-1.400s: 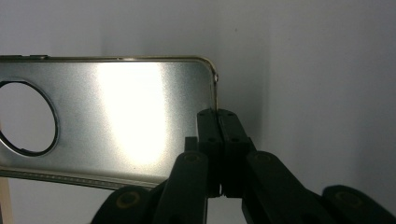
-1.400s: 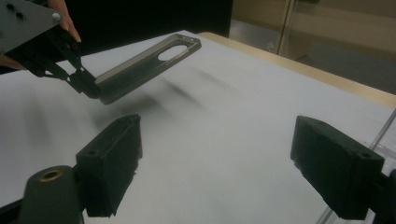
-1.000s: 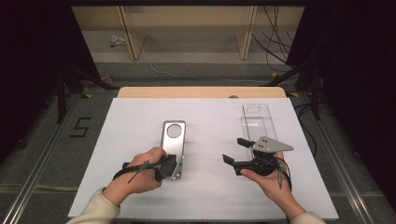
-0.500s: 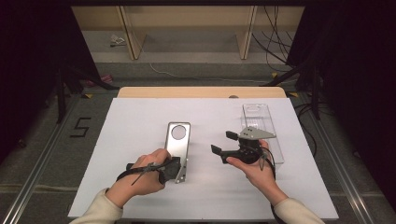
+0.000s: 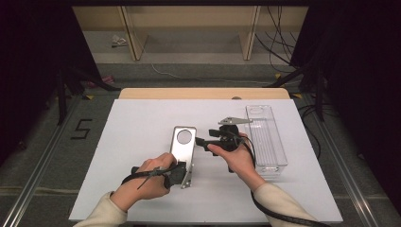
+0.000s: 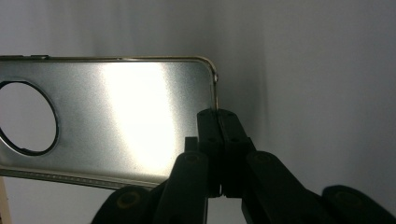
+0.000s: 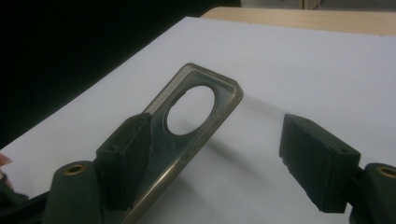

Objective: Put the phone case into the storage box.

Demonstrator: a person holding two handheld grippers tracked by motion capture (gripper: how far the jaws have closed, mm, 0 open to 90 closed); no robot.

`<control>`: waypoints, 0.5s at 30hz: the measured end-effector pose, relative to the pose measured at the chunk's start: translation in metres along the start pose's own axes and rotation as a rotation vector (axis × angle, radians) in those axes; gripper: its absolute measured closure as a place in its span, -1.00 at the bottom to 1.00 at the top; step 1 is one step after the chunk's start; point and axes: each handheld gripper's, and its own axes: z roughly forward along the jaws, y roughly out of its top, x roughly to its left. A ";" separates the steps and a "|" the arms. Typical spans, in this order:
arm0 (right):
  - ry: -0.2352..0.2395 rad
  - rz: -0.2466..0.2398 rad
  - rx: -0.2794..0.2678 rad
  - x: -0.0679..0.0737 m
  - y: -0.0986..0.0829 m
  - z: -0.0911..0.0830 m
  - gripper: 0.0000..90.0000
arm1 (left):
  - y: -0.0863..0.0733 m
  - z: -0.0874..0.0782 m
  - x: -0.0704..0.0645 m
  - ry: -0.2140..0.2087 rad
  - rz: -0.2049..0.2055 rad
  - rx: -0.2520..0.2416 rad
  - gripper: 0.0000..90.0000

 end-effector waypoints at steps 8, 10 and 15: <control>-0.001 0.064 0.052 0.000 0.000 0.021 -0.30 | 0.005 0.000 -0.001 0.008 0.027 0.001 0.97; -0.006 0.074 0.060 0.000 0.001 0.024 -0.24 | 0.006 0.000 -0.002 0.006 0.029 -0.003 0.97; 0.002 0.102 0.066 -0.002 0.002 0.025 -0.05 | 0.008 0.000 -0.002 0.011 0.039 -0.004 0.97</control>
